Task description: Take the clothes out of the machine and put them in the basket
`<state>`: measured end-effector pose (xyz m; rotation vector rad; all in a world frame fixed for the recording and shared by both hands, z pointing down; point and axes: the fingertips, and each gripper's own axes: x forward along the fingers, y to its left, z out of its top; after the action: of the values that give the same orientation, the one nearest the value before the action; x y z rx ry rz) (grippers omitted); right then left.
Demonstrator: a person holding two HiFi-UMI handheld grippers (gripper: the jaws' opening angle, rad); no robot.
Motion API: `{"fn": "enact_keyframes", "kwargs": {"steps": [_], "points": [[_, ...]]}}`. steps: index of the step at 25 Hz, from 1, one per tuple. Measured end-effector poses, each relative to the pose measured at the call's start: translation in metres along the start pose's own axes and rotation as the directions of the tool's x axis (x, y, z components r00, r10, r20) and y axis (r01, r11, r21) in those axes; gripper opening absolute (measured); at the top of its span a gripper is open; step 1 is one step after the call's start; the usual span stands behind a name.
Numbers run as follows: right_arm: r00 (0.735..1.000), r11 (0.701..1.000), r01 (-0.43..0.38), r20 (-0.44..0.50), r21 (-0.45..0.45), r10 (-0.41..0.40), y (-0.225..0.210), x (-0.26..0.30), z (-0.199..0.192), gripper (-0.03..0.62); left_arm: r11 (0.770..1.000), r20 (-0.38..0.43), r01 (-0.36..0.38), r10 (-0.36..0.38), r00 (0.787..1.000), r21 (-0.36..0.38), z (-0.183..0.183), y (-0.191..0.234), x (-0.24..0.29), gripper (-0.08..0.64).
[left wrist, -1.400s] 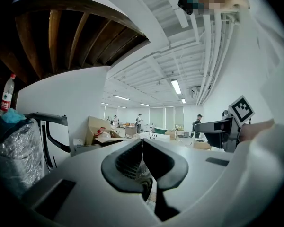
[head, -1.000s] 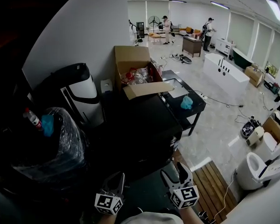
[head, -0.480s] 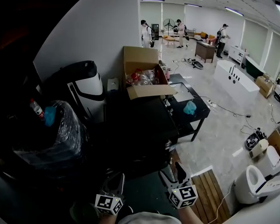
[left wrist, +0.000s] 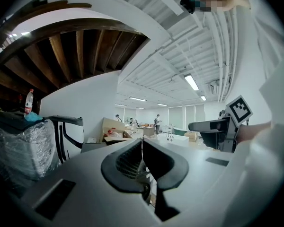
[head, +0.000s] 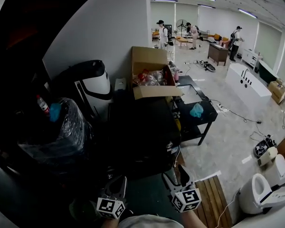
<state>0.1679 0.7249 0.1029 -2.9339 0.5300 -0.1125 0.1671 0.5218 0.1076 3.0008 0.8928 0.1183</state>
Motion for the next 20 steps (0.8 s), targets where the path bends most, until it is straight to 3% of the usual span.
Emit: {"fn": "enact_keyframes", "kwargs": {"steps": [9,20], "points": [[1.0,1.0,-0.014,0.007,0.011,0.014,-0.002,0.0,-0.001,0.319,1.0,0.0,-0.019,0.019,1.0,0.02,0.007,-0.004,-0.001,0.021],[1.0,1.0,-0.009,-0.03,0.004,0.009,0.016,0.017,-0.014,0.319,0.999,-0.034,-0.044,0.044,0.998,-0.011,-0.012,0.03,-0.018,0.021]]}}
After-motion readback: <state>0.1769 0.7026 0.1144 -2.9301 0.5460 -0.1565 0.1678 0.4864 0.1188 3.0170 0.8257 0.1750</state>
